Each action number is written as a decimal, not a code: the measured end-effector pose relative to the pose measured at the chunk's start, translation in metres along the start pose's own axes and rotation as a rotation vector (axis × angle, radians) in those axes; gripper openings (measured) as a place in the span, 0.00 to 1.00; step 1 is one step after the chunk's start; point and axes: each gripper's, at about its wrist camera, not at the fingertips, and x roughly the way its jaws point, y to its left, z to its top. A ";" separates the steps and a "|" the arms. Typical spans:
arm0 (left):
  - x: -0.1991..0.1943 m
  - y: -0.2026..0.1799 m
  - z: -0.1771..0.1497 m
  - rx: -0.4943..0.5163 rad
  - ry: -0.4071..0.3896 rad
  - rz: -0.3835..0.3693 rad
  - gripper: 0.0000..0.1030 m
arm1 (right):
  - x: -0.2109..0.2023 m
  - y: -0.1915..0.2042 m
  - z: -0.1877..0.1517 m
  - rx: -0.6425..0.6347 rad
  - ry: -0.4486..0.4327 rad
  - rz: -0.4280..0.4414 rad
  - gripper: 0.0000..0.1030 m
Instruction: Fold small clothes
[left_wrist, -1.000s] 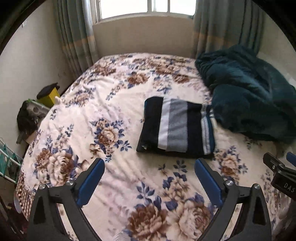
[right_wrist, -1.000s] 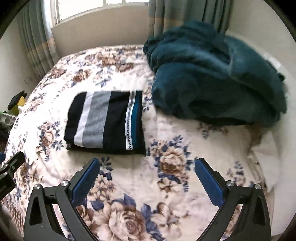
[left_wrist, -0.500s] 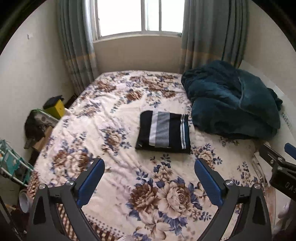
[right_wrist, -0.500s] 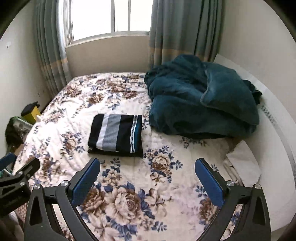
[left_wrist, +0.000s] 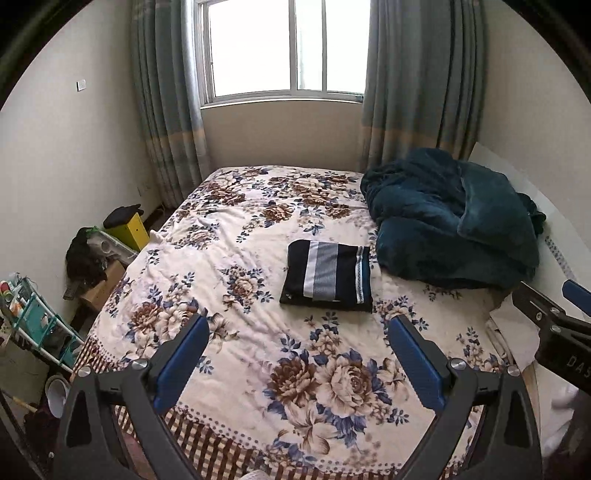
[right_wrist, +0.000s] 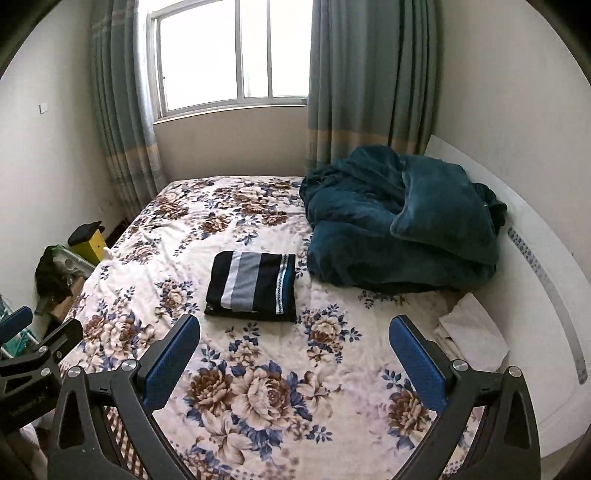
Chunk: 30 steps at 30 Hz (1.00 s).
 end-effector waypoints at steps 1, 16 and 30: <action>-0.001 0.000 -0.001 0.002 0.000 0.003 0.98 | -0.005 0.000 -0.001 0.000 0.000 0.003 1.00; -0.014 0.006 -0.004 -0.003 -0.031 0.041 1.00 | -0.026 0.003 -0.009 -0.004 -0.009 0.029 1.00; -0.018 0.002 0.003 0.005 -0.045 0.029 1.00 | -0.021 -0.005 0.001 0.001 -0.007 0.056 1.00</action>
